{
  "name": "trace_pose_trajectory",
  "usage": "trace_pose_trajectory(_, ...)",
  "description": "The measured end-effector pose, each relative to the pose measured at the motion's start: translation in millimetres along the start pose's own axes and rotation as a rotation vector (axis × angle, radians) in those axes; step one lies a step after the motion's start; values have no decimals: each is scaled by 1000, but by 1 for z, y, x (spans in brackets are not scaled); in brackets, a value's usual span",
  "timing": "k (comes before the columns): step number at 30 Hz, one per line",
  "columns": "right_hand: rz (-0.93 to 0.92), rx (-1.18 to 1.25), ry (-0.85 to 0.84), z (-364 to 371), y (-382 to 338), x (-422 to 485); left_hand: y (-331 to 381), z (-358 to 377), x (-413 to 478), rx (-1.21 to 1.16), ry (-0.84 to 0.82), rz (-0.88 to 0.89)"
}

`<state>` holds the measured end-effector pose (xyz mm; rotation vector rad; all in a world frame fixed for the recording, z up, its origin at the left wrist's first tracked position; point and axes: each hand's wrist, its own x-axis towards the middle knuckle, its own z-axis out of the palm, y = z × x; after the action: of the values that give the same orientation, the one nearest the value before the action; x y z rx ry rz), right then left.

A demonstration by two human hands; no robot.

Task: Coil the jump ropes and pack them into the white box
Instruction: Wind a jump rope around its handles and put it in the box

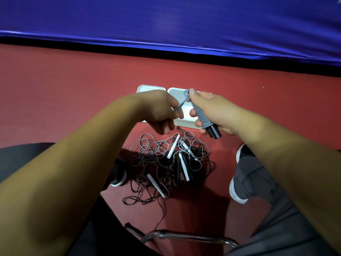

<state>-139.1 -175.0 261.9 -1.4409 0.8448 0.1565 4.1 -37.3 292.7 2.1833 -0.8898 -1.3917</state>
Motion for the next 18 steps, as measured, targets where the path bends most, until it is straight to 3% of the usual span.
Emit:
trace_pose_trajectory(10,39,187,61,-7,-8,-2,2,-7,1,-420,77,245)
trace_pose_trajectory(18,68,271,21,-8,-12,-5,10,-6,3,127,306,421)
